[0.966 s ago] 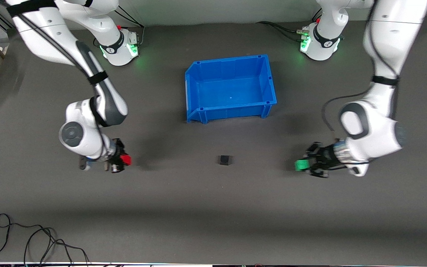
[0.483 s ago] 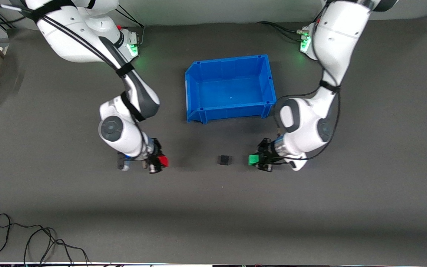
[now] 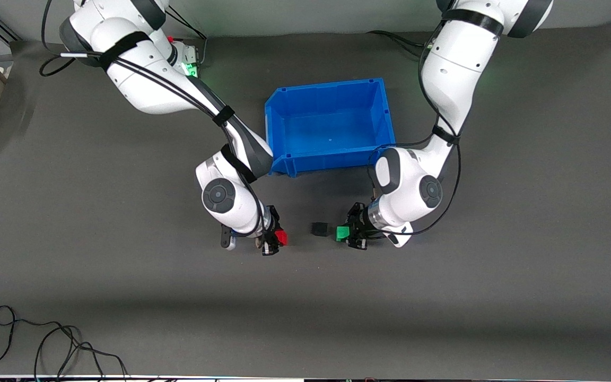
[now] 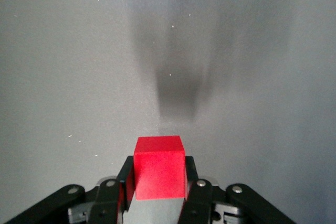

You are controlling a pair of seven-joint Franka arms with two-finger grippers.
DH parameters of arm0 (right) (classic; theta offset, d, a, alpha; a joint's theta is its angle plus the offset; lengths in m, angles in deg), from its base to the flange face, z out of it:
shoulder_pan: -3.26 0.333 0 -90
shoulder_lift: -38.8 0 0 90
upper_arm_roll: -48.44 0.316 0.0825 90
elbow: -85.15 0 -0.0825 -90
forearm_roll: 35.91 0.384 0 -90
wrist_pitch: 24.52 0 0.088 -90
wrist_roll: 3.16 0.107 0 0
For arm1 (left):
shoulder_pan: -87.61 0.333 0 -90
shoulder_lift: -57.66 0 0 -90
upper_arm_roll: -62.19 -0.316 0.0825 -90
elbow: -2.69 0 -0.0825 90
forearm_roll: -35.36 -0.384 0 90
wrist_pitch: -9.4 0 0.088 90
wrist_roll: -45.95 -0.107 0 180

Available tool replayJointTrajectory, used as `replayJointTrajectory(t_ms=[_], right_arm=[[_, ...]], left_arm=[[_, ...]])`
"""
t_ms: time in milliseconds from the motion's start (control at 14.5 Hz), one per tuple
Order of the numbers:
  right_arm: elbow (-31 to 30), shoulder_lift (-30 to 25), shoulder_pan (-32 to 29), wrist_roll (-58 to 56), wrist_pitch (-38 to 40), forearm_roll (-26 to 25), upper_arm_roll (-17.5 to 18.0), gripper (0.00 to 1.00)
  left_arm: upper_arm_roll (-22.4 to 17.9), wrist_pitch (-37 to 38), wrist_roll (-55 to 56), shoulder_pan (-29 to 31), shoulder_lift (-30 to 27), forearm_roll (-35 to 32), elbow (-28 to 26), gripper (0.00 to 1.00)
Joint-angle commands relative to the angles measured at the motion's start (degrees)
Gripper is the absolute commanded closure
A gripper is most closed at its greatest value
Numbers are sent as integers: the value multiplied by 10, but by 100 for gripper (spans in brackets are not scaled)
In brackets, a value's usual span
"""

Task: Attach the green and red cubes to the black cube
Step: 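Press the red cube against the black cube while the left gripper presses green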

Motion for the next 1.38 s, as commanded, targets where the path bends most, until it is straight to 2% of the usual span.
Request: replayJointTrajectory(t_ms=[0,276,552,690,759,828,897,1172,1310], right_arm=[[23,41,23,50,-50,3,5,70],[31,59,29,113,-101,6,21,70],[30,62,33,135,-105,3,24,70],[30,63,35,137,-104,5,24,70],[30,64,35,143,-104,5,25,69],[30,65,35,150,-104,5,25,68],[30,65,39,152,-104,5,24,68],[30,71,49,155,-105,4,25,68],[26,71,50,154,-105,3,24,68]], left_arm=[[-11,-17,32,-26,14,4,16,70],[-11,-17,35,-35,14,6,16,68],[-11,-17,60,-36,14,5,16,60],[-11,-18,74,-37,14,5,20,51],[-11,-17,80,-40,14,4,20,34],[-11,-17,79,-39,14,3,20,12],[-12,-17,79,-40,14,0,20,0],[-18,-7,75,-30,7,-2,18,0],[-19,7,72,1,-4,-20,13,0]])
